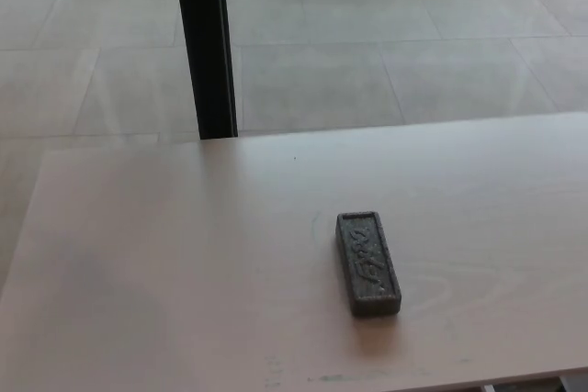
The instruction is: The robot uses its right hand to hold the eraser kept in the middle of the desk and use it to wipe the desk by swiping its surface twice
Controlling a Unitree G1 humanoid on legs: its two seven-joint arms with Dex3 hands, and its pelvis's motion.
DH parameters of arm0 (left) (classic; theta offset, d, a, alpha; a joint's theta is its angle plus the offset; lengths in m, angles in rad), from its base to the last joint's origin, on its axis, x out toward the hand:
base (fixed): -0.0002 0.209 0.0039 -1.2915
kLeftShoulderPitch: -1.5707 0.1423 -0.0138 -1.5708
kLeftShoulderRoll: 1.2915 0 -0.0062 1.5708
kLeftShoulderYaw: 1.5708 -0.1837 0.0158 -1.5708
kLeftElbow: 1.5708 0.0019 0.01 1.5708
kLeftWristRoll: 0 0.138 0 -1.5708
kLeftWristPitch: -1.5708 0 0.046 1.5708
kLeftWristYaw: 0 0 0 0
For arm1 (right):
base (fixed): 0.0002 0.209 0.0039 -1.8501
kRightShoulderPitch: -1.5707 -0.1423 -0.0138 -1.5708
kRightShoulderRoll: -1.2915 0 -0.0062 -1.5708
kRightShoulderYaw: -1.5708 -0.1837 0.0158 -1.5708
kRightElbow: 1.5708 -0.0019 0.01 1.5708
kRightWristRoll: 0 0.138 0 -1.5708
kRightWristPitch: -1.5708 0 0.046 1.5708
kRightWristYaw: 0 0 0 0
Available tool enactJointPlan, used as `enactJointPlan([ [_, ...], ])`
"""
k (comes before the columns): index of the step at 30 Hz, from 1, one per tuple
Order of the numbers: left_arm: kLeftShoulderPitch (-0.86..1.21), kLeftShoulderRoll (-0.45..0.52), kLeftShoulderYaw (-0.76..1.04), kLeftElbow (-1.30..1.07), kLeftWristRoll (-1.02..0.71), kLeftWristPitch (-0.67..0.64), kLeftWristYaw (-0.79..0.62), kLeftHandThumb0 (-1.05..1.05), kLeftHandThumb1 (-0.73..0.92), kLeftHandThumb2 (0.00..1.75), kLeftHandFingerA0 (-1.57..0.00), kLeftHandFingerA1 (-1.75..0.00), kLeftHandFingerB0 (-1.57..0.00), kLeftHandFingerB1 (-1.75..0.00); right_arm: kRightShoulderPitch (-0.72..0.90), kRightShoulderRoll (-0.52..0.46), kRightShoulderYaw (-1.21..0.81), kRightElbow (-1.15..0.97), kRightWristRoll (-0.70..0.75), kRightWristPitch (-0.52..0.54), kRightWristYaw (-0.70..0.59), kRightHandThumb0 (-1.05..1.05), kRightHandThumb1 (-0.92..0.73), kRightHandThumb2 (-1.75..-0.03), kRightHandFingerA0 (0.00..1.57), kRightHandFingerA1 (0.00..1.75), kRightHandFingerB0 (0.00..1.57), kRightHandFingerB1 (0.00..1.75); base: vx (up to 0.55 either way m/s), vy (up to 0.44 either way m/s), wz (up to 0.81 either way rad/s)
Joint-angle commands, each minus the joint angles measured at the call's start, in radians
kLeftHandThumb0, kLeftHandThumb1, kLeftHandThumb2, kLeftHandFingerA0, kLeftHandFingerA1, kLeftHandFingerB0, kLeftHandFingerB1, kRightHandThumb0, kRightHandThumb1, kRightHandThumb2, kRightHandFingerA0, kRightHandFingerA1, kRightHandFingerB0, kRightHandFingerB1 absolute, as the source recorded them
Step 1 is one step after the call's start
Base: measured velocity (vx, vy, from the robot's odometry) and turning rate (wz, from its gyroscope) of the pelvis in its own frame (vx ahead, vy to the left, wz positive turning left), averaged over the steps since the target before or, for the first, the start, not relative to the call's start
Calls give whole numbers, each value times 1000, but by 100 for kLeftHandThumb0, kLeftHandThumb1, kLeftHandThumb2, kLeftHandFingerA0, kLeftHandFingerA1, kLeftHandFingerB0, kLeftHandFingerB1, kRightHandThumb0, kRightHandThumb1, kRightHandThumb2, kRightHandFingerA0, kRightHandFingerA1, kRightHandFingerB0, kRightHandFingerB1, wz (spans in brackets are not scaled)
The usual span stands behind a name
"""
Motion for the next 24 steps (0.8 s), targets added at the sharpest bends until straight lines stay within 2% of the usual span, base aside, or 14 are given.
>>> enactJointPlan([
  [1,-41,53,141,48,-147,52,7,-45,50,93,-74,-81,-52,-68,-93,-97,-256,-110,291,23,-8,-49,-68,-61,144,95,67,90,0,0,0],
  [2,-45,53,149,53,-147,54,5,-42,67,60,-75,-77,-58,-64,-140,-114,-267,-177,295,56,-39,-49,-70,-62,146,94,65,87,0,0,0],
  [6,-40,48,158,41,-137,54,4,-41,68,60,-73,-76,-57,-64,-271,-150,-267,-302,270,77,-92,-46,-72,-67,146,101,82,80,0,0,0],
  [7,-38,50,160,46,-136,44,-12,-44,51,94,-72,-81,-53,-69,-378,-183,-252,-384,276,103,-109,-38,-74,-72,155,102,91,72,0,0,0],
  [9,-34,50,159,45,-129,43,-9,-44,51,94,-74,-81,-54,-69,-408,-193,-246,-421,267,135,-120,-41,-70,-78,157,101,96,71,0,0,0],
  [12,-29,47,156,43,-115,40,-3,-42,68,60,-77,-78,-61,-64,-605,-243,-180,-563,272,217,-128,-50,-62,-74,145,123,112,78,0,0,0],
  [15,-39,52,157,66,-112,33,-5,-44,68,60,-77,-78,-61,-63,-691,-246,-133,-622,239,239,-141,-45,-57,-85,122,152,100,106,0,0,0],
  [16,-42,55,158,76,-112,31,-13,-45,49,92,-78,-84,-55,-69,-767,-238,-94,-672,230,270,-167,-38,-55,-92,117,161,96,114,-8,-2,6],
  [17,-44,56,161,81,-116,31,-20,-45,49,92,-78,-84,-55,-69,-801,-227,-84,-685,227,279,-182,-38,-55,-92,117,161,96,114,0,0,0],
  [18,-46,56,161,86,-114,28,-18,-42,67,60,-75,-76,-59,-63,-845,-220,-47,-699,210,289,-176,-25,-58,-105,105,175,78,134,0,0,0],
  [20,-48,57,161,95,-112,23,-14,-42,67,60,-75,-76,-59,-63,-913,-210,9,-720,185,306,-168,-25,-58,-105,105,175,78,134,0,0,0],
  [21,-45,54,162,81,-113,32,-13,-42,66,60,-78,-78,-60,-64,-934,-205,43,-720,172,282,-134,-34,-57,-111,125,141,88,117,0,0,0],
  [23,-44,55,161,90,-109,16,-20,-43,67,60,-77,-79,-61,-65,-973,-180,109,-716,148,256,-95,-33,-57,-110,120,139,88,117,0,0,0],
  [24,-45,56,161,91,-111,20,-19,-42,67,60,-77,-79,-61,-64,-992,-163,138,-712,150,259,-80,-25,-60,-105,98,175,76,143,0,0,0],
])
